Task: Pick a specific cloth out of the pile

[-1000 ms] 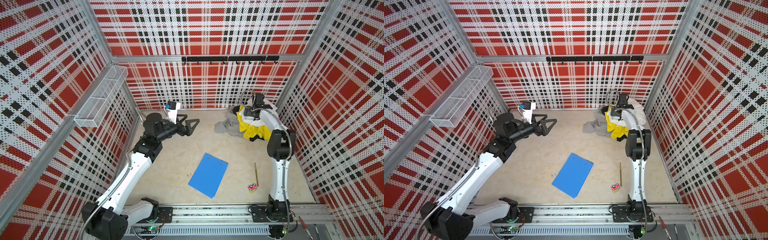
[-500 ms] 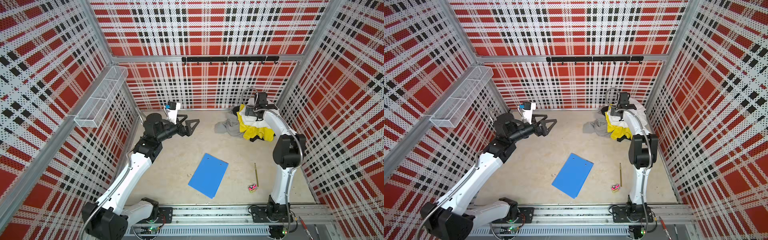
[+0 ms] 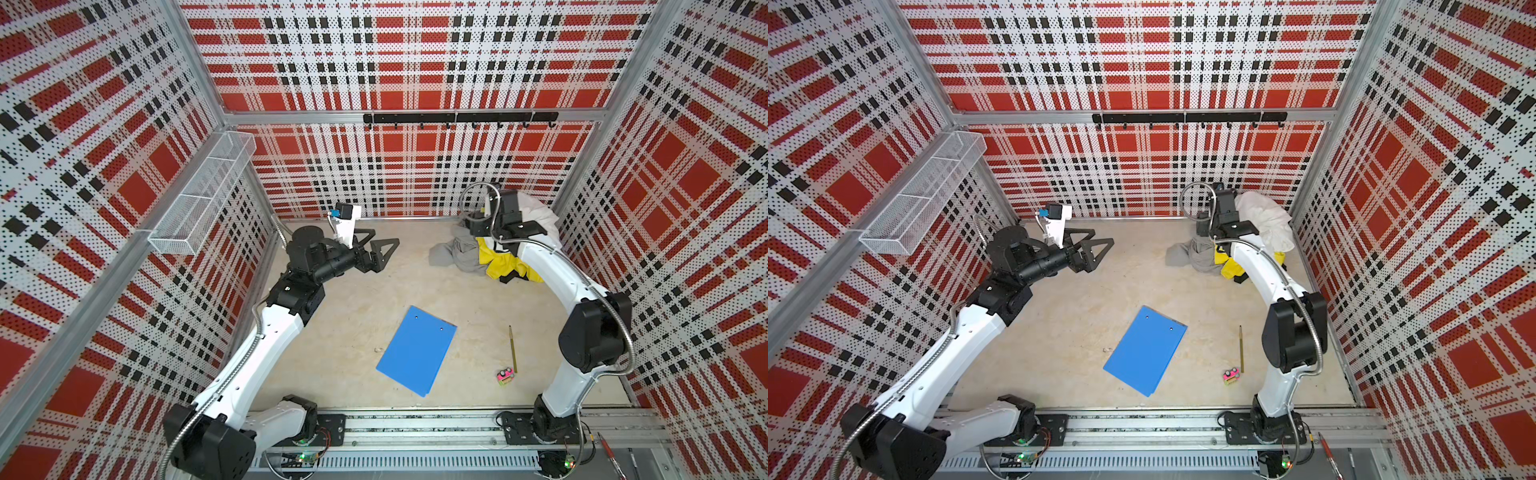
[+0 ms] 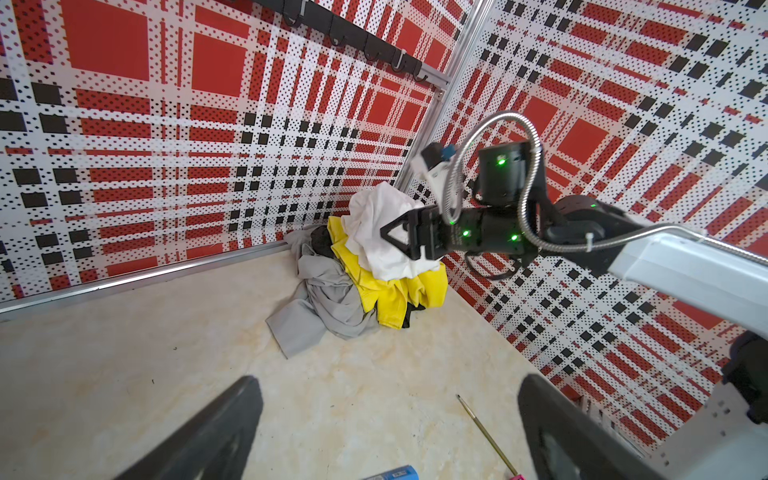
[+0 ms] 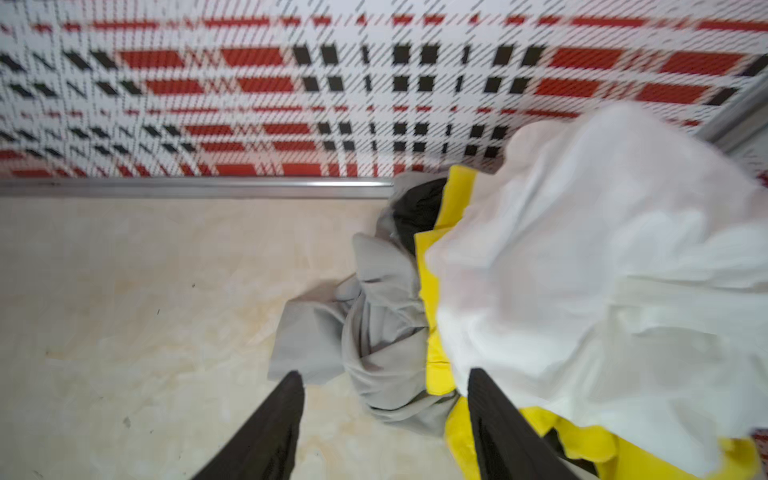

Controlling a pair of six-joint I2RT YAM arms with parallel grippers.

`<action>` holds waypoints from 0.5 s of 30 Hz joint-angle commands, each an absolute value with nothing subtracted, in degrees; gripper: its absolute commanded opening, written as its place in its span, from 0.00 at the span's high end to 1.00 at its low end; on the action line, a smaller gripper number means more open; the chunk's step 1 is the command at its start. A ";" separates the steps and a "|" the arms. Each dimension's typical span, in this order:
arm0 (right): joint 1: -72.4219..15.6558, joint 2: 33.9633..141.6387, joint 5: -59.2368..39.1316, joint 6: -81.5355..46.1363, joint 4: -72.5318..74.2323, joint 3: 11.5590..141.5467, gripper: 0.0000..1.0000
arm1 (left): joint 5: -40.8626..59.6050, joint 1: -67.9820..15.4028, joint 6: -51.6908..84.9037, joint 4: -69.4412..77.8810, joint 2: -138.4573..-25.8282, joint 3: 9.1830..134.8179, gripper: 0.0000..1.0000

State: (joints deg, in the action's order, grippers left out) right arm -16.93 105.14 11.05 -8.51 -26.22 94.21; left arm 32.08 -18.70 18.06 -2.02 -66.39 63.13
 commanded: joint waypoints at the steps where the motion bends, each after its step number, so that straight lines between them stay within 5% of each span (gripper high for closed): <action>1: -16.90 111.16 9.38 -9.56 -23.94 94.12 0.37 | 32.70 -18.97 18.02 -0.48 -65.65 62.49 0.01; 8: -16.81 122.39 12.74 -8.18 -25.64 98.10 0.19 | 32.83 -19.08 18.12 -0.51 -65.73 62.54 0.01; 15: -16.83 125.78 15.49 -7.65 -23.91 99.05 0.46 | 33.18 -19.06 18.40 -0.47 -65.91 62.58 0.01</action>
